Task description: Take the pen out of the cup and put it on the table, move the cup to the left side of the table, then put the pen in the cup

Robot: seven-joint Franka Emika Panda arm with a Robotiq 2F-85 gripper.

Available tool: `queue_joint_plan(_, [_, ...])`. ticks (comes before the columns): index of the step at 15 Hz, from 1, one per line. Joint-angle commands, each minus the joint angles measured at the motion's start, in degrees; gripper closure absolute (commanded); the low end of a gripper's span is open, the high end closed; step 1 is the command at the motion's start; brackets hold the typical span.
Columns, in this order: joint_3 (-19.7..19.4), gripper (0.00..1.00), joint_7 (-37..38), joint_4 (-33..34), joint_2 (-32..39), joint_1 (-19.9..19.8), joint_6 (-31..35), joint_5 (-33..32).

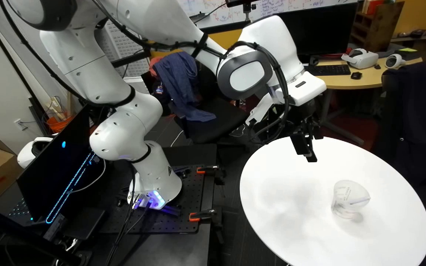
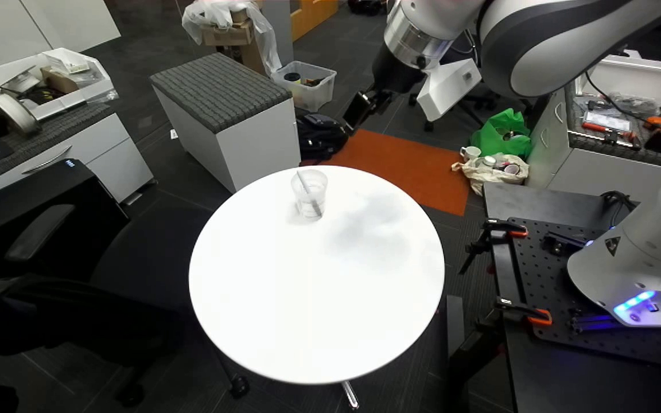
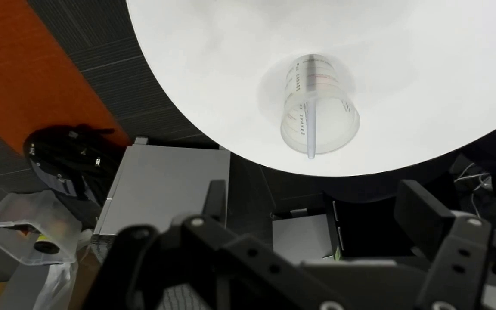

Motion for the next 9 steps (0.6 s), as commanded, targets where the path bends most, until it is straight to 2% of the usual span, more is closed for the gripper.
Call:
queue_joint_plan(1, [-1.8, 0.00, 0.9, 0.2, 0.3, 1.8, 0.4, -0.9])
queue_joint_plan(6, [-0.9, 0.00, 6.2, 1.7, 2.7, -0.1, 3.5, -8.3])
queue_joint_plan(7, [0.5, 0.00, 6.8, 1.9, 3.5, -1.7, 4.9, -9.5])
queue_joint_plan(9, [0.7, 0.00, 8.5, 2.4, 5.2, -2.6, 7.6, -13.3])
